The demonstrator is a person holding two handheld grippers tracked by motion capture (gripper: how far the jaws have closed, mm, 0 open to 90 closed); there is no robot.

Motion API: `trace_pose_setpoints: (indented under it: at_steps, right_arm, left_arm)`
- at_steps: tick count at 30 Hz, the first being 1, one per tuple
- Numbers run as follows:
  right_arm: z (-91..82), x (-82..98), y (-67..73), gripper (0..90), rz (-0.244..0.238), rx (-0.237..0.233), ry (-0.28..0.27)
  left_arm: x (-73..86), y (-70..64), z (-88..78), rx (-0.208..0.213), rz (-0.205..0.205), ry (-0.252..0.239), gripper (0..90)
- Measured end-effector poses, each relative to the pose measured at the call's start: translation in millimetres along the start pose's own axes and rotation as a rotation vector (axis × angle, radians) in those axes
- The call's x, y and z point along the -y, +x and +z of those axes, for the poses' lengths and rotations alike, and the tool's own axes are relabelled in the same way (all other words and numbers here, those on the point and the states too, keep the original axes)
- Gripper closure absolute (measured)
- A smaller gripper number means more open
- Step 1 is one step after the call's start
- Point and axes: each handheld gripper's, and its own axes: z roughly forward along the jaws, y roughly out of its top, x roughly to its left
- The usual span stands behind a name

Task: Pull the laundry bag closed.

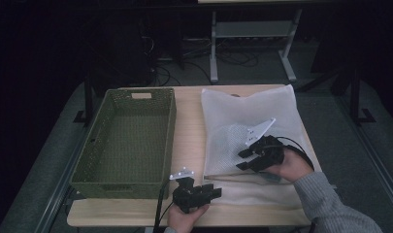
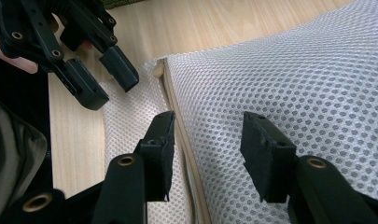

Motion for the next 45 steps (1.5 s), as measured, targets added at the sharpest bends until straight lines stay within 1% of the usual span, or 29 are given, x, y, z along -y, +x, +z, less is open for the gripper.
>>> trace_pose_setpoints:
  at_steps: [4,6,11,13,14,16,19,21,24,25,26,27,28,29,30,31,33,34,36,39,41,45]
  right_arm:
    - [2.0,-2.5,1.4,53.4,-0.008,0.003,0.006]
    - [4.0,-4.3,0.5,53.5,-0.007,0.004,0.01]
    - [15.3,-7.9,-4.4,55.2,-0.005,0.008,0.046]
    - [19.9,-7.0,-8.8,56.3,0.009,0.016,0.065]
    - [21.7,-6.2,-11.5,57.6,0.019,0.023,0.075]
    - [24.7,-4.6,-15.8,59.3,0.034,0.025,0.087]
    - [28.9,-3.4,-20.0,62.0,0.049,0.038,0.106]
    - [31.3,-1.9,-22.5,64.8,0.05,0.046,0.109]
    - [32.9,3.6,-26.5,68.3,0.073,0.052,0.106]
    - [33.0,6.4,-27.9,71.0,0.073,0.061,0.109]
    - [32.9,9.4,-29.4,71.6,0.074,0.073,0.118]
    - [32.1,12.5,-31.2,71.2,0.089,0.07,0.12]
    - [30.7,14.9,-32.2,70.8,0.105,0.06,0.11]
    - [29.1,15.8,-32.1,70.5,0.108,0.057,0.104]
    - [27.3,14.8,-30.5,68.7,0.105,0.055,0.097]
    - [25.4,12.4,-26.8,67.9,0.096,0.047,0.078]
    - [23.5,5.1,-16.6,67.5,0.062,0.008,0.032]
    - [24.5,0.7,-11.3,67.5,0.042,-0.011,0.021]
    - [30.8,-7.9,-0.7,67.3,0.001,-0.032,0.027]
    - [44.0,-18.0,12.1,66.6,-0.044,-0.063,0.036]
    - [53.8,-23.2,17.3,65.9,-0.058,-0.081,0.046]
    - [74.6,-31.1,22.6,64.1,-0.092,-0.083,0.093]
  left_arm:
    - [3.9,2.9,-3.0,-0.001,-0.005,0.006,51.5]
    - [4.6,4.2,-4.6,-0.007,-0.004,0.001,50.8]
    - [5.0,5.1,-7.1,-0.013,0.032,0.007,48.8]
    - [5.3,6.2,-6.6,-0.028,0.05,0.01,47.6]
    - [5.5,6.7,-6.2,-0.03,0.053,0.012,47.6]
    - [5.1,6.4,-5.4,-0.021,0.054,0.01,47.1]
    - [4.1,6.9,-3.9,-0.023,0.05,0.013,46.3]
    - [3.3,7.3,-4.0,-0.03,0.063,0.014,46.2]
    - [2.9,6.9,-3.6,-0.045,0.073,0.012,46.1]
    - [3.0,6.7,-3.3,-0.048,0.078,0.012,46.1]
    - [2.9,6.6,-2.8,-0.049,0.078,0.013,46.1]
    - [2.7,6.7,-2.3,-0.05,0.077,0.013,46.1]
    - [2.3,6.9,-1.7,-0.053,0.077,0.015,46.1]
    - [2.0,7.1,-1.1,-0.057,0.077,0.015,46.1]
    - [2.0,7.3,-0.8,-0.06,0.078,0.018,46.2]
    - [2.0,7.2,-0.7,-0.062,0.08,0.02,46.2]
    - [2.5,7.1,-0.6,-0.064,0.084,0.019,46.2]
    - [2.7,7.3,-0.7,-0.066,0.086,0.021,46.2]
    - [3.7,7.5,-1.2,-0.067,0.084,0.02,46.1]
    - [4.1,7.6,-3.2,-0.071,0.09,0.022,46.1]
    - [3.7,7.5,-4.0,-0.072,0.086,0.019,46.1]
    - [3.5,7.7,-5.0,-0.078,0.092,0.021,46.0]
